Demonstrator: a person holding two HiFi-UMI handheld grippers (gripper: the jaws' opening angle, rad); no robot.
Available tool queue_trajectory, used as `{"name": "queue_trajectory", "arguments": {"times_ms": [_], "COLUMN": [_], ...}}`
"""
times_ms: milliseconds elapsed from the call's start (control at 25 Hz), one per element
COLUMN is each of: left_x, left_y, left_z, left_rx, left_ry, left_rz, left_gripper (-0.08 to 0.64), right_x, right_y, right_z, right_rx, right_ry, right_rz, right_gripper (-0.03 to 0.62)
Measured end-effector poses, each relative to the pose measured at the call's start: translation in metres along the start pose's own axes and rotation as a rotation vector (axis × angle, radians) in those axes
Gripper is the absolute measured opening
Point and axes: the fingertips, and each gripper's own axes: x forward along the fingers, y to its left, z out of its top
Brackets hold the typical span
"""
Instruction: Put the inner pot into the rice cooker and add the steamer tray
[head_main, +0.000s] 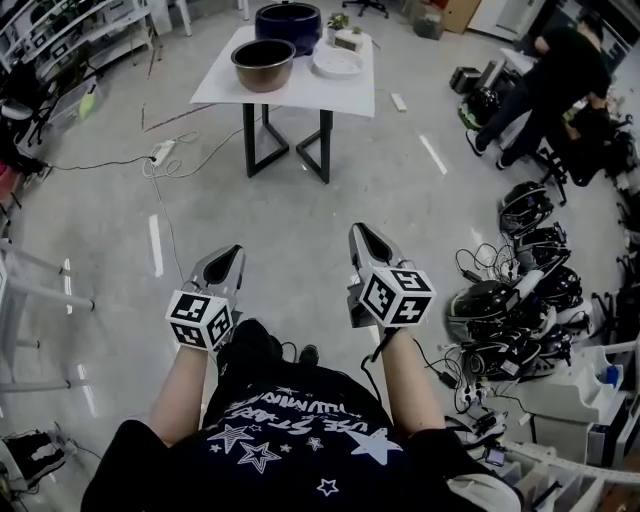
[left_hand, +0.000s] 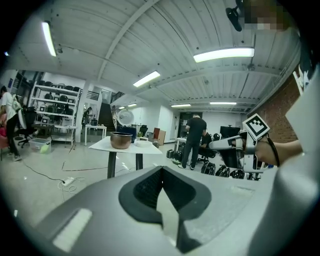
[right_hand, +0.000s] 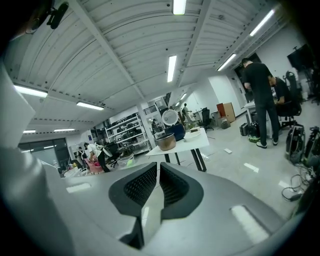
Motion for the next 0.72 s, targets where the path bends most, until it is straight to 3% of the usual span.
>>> {"name": "queue_trajectory", "arguments": {"times_ms": [40,80,120,200,240,480,720], "left_x": [0.000,0.001,0.002,0.007,0.010,0.037,0.087], "left_y": [0.001,0.003,0.004,0.007,0.010,0.053,0.123], "left_z": [-0.001,-0.001,-0.001,0.000,0.000,-0.009,0.012], "left_rx": [-0.004,-0.008,-0.010,-0.012,-0.016,-0.122,-0.140], "left_ry": [0.003,0.004,0.003,0.000,-0.002,0.011,0.020], "left_rz": [-0.002,-0.005,-0.011,-0.027,-0.034,-0.037,-0.039], "left_gripper": [0.009,0.034,0.081,0.232,0.266,0.399,0.420], "right_x": [0.003,0.006,0.010,0.020,0.025,0.070,0.146], "right_y": [0.000,0.001,0.002,0.001,0.001,0.004,0.006], "right_z": [0.000,0.000,0.000,0.002,0.003,0.000,0.008], "right_rx": [0.005,0.007,0.006,-0.007,-0.013,-0.002,-0.001], "right_ry": [0.004,0.008,0.010,0.015,0.020,0.066,0.112], "right_rz": [0.013,0.026,0.035,0.036,0.031,0.026,0.018], "right_gripper": [0.044,0.121,0.215,0.286,0.310,0.373,0.383]}}
